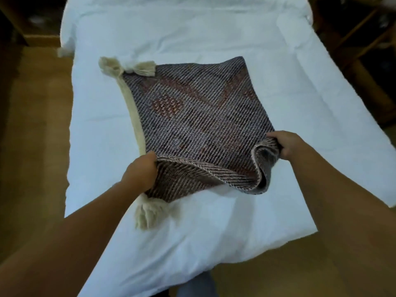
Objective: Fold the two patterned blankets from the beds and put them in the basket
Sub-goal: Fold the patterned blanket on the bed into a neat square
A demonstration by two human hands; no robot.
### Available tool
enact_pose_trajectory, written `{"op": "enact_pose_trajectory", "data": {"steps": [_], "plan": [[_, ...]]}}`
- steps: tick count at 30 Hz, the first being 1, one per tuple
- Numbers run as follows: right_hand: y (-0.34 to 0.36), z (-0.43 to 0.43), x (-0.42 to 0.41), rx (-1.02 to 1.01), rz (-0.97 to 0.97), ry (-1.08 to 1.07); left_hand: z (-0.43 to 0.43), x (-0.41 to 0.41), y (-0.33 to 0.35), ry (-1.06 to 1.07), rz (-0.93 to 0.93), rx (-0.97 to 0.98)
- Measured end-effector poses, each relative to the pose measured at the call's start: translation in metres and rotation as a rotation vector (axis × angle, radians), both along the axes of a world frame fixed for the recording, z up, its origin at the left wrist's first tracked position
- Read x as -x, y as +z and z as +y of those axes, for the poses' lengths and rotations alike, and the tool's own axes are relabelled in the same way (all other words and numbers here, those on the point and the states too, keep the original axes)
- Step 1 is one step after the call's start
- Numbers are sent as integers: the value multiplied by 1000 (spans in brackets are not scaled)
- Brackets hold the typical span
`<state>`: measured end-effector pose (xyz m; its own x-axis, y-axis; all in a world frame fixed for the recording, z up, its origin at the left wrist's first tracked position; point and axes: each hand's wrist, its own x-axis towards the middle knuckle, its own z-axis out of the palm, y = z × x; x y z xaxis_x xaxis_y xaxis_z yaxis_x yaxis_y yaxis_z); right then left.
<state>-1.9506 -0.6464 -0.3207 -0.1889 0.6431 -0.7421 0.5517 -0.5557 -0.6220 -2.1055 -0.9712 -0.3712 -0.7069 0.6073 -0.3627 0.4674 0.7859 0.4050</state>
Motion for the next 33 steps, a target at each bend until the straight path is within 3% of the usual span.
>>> {"op": "enact_pose_trajectory", "data": {"steps": [8,17,24,29,33], "plan": [[-9,8,69,-151,6,-129,36,59,-14,-26,-35,-8],[-20,59,127,-149,109,-344,58,150,-27,-81,17,37],[-30,98,182,-176,264,-585,95,257,-40,-54,-26,-73],[-39,130,239,-242,301,-695,148,335,-64,-181,-128,-171],[-60,162,290,-245,389,-855,164,382,-92,-263,-54,-207]]}}
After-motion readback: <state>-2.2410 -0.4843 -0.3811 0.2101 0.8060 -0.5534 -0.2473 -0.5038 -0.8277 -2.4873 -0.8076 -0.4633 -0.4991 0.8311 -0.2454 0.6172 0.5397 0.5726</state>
